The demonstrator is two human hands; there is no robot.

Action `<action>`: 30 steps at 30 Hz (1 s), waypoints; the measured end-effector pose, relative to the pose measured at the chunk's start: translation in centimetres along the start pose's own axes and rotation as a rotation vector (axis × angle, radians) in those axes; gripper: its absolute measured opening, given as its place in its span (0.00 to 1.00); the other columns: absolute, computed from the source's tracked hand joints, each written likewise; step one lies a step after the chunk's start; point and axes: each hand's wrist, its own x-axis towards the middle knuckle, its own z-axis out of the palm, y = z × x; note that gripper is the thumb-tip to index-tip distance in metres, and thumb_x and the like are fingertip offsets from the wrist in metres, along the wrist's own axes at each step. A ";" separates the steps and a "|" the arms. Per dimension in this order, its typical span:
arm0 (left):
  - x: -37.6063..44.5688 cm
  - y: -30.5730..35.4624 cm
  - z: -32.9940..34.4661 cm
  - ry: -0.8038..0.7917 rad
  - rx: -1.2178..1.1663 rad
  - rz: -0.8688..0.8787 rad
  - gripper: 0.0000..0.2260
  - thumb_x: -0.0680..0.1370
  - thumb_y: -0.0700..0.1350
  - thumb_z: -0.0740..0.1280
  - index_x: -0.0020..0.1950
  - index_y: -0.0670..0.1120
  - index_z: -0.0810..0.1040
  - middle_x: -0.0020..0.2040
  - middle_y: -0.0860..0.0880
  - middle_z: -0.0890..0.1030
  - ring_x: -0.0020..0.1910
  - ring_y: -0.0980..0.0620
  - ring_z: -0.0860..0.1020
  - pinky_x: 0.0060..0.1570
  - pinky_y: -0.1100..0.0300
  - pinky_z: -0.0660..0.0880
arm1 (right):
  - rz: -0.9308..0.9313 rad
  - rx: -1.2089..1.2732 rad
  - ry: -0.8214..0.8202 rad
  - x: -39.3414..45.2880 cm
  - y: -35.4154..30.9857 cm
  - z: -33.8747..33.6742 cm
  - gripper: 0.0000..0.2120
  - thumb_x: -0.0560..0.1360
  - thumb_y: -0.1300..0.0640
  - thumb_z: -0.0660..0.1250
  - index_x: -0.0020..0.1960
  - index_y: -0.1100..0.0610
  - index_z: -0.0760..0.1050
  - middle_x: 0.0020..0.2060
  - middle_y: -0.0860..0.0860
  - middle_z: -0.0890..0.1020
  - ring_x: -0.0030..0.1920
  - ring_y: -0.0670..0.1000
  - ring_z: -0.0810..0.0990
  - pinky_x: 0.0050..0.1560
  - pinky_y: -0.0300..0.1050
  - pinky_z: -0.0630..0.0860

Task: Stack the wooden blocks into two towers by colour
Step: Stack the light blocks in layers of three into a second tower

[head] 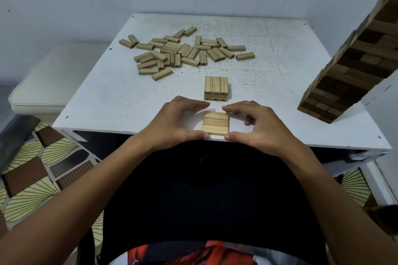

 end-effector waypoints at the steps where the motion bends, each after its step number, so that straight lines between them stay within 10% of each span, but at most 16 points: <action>1: 0.1 -0.1 -0.1 -0.003 -0.001 -0.014 0.32 0.64 0.59 0.76 0.67 0.56 0.75 0.60 0.56 0.75 0.59 0.60 0.72 0.57 0.65 0.67 | 0.004 -0.003 0.002 0.0 0.0 -0.1 0.29 0.66 0.53 0.79 0.65 0.42 0.75 0.56 0.41 0.74 0.46 0.25 0.67 0.43 0.22 0.65; 30: 7.5 -0.1 -3.7 0.183 -0.072 0.115 0.31 0.58 0.56 0.76 0.58 0.43 0.82 0.52 0.53 0.83 0.52 0.67 0.77 0.48 0.79 0.66 | -0.178 0.064 0.127 8.0 -0.8 -3.0 0.25 0.59 0.50 0.75 0.55 0.45 0.76 0.48 0.41 0.81 0.53 0.42 0.77 0.50 0.46 0.76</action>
